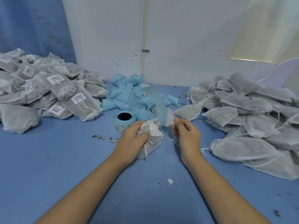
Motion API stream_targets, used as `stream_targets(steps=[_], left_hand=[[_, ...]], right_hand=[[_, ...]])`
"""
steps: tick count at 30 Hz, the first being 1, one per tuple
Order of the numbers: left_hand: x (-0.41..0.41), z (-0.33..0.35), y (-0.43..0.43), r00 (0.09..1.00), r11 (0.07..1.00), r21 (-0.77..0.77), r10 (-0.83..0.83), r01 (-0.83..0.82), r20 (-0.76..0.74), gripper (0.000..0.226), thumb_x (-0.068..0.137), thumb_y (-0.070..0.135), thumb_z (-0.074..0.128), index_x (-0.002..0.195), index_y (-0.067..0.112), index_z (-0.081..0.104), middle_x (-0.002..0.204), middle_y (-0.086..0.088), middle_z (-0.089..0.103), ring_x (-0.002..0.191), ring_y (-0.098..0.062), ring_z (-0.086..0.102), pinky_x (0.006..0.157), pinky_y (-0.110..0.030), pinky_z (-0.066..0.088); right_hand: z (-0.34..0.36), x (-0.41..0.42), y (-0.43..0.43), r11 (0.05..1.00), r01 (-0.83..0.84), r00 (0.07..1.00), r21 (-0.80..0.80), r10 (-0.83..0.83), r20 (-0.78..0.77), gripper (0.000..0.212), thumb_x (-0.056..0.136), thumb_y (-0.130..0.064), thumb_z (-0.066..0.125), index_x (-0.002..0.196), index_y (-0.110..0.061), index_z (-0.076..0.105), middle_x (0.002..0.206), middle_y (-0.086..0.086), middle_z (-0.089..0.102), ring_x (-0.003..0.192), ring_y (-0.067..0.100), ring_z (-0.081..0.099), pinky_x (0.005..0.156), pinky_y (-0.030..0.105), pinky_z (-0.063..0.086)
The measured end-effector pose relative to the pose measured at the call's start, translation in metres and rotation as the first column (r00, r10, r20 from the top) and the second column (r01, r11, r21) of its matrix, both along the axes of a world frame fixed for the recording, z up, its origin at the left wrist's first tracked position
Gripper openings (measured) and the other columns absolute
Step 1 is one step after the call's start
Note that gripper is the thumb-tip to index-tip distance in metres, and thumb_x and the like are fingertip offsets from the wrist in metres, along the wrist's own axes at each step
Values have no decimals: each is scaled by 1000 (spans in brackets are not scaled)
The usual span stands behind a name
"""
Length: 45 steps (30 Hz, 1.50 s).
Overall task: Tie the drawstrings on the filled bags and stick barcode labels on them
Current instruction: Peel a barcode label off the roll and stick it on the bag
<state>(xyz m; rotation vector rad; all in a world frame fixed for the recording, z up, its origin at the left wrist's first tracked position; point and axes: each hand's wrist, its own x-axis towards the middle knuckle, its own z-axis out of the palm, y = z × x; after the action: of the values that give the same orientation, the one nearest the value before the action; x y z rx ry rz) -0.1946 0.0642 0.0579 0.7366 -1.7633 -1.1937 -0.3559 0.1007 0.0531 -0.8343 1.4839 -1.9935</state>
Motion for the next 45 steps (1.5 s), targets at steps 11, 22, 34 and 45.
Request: stream_targets(steps=[11, 22, 34, 45], left_hand=[[-2, 0, -4, 996, 992, 92, 88, -90, 27, 64, 84, -7, 47, 141, 22, 42, 141, 8, 48, 130, -6, 43, 113, -27, 30], [-8, 11, 5, 983, 959, 278, 4, 47, -182, 22, 53, 7, 46, 54, 19, 64, 59, 12, 61, 56, 1, 55, 53, -9, 43], [-3, 8, -6, 989, 971, 230, -39, 70, -139, 8, 53, 7, 48, 58, 10, 53, 54, 12, 54, 53, 0, 51, 52, -9, 40], [-4, 5, -14, 972, 979, 202, 26, 23, -234, 18, 75, 0, 55, 80, 16, 62, 69, 14, 65, 67, 0, 60, 59, -10, 45]], right_hand=[[0, 3, 2, 998, -55, 996, -22, 56, 68, 12, 84, -9, 70, 90, -19, 72, 78, -6, 74, 71, 3, 63, 69, 14, 50], [3, 14, 4, 985, -172, 981, -24, 173, 84, 18, 83, -1, 70, 91, -18, 72, 90, 0, 76, 86, 10, 71, 76, 17, 54], [1, 13, 3, 987, -107, 987, 122, 121, -109, 10, 82, -20, 74, 92, -22, 73, 90, -6, 74, 83, 5, 67, 76, 18, 52], [9, 17, 5, 995, -73, 997, 61, 73, 7, 4, 83, -15, 73, 83, -15, 69, 67, -14, 68, 59, -8, 59, 57, 5, 43]])
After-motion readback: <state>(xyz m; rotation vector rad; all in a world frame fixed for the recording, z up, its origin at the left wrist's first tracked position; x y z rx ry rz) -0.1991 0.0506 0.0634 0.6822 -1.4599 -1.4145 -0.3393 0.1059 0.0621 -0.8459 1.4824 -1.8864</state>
